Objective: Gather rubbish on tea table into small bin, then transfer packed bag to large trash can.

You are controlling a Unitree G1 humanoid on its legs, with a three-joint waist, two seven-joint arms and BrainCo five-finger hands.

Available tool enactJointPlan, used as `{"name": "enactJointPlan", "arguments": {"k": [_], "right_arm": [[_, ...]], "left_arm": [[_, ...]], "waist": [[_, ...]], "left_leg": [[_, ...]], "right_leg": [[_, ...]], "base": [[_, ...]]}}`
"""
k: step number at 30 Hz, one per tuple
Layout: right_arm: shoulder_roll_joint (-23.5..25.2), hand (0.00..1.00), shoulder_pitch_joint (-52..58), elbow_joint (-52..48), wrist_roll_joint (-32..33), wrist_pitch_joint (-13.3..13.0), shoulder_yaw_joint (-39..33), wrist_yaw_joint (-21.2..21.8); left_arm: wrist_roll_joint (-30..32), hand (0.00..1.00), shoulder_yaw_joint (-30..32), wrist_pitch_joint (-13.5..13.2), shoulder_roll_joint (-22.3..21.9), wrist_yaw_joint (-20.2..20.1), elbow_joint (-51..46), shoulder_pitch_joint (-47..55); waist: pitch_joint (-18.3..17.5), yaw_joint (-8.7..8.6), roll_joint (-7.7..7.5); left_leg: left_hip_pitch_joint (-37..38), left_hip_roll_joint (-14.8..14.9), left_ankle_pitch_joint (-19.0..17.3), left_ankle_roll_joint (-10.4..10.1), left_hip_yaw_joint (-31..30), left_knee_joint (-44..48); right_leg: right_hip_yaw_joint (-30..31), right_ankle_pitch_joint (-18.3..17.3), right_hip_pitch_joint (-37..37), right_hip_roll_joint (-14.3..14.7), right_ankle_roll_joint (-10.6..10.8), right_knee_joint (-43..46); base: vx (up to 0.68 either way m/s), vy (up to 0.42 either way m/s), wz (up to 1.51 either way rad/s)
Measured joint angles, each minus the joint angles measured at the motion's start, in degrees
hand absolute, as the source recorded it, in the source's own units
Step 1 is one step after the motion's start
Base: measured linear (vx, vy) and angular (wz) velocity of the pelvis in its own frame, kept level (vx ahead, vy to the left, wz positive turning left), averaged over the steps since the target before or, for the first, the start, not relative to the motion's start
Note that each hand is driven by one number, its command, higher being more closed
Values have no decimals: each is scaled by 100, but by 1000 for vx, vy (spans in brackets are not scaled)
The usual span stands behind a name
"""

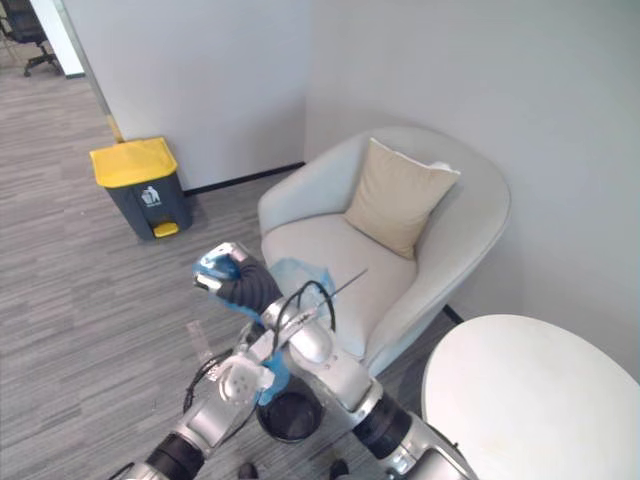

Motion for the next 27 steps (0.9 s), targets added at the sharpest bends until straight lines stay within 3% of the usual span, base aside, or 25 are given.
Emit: {"name": "enactJointPlan", "arguments": {"k": [11,12,18,23,27], "right_arm": [[7,100,337,0,78,-77,-40,131],[9,0,448,0,70,-84,-110,157],[-21,0,852,2,-449,-100,-429,164],[-56,0,934,211,-1333,-124,-628,103],[-478,0,927,200,-2135,-177,-925,-4]], "left_arm": [[-253,100,55,-4,13,-22,1,3],[-294,100,55,-5,11,-30,1,10],[-517,100,275,-16,10,-48,0,224],[-670,100,350,-46,9,-155,-8,400],[-678,100,575,-76,38,-165,-138,498]], "waist": [[-11,-3,-16],[-11,-3,-17],[-12,-16,-18],[-24,-22,-42],[-47,-16,-88]], "left_leg": [[1,-2,7,12,25,0],[1,-2,7,12,20,0],[1,-2,6,12,-10,-1],[0,-3,-15,-18,-37,-2],[-99,-7,-17,-22,-45,-2]], "right_leg": [[31,47,35,7,3,-83],[28,47,39,6,3,-83],[-3,44,56,3,7,-84],[-32,32,70,-5,24,-95],[-41,25,13,-12,70,-97]], "base": [[10,0,-1],[0,0,0],[1,0,2],[1,1,2],[0,0,0]]}}
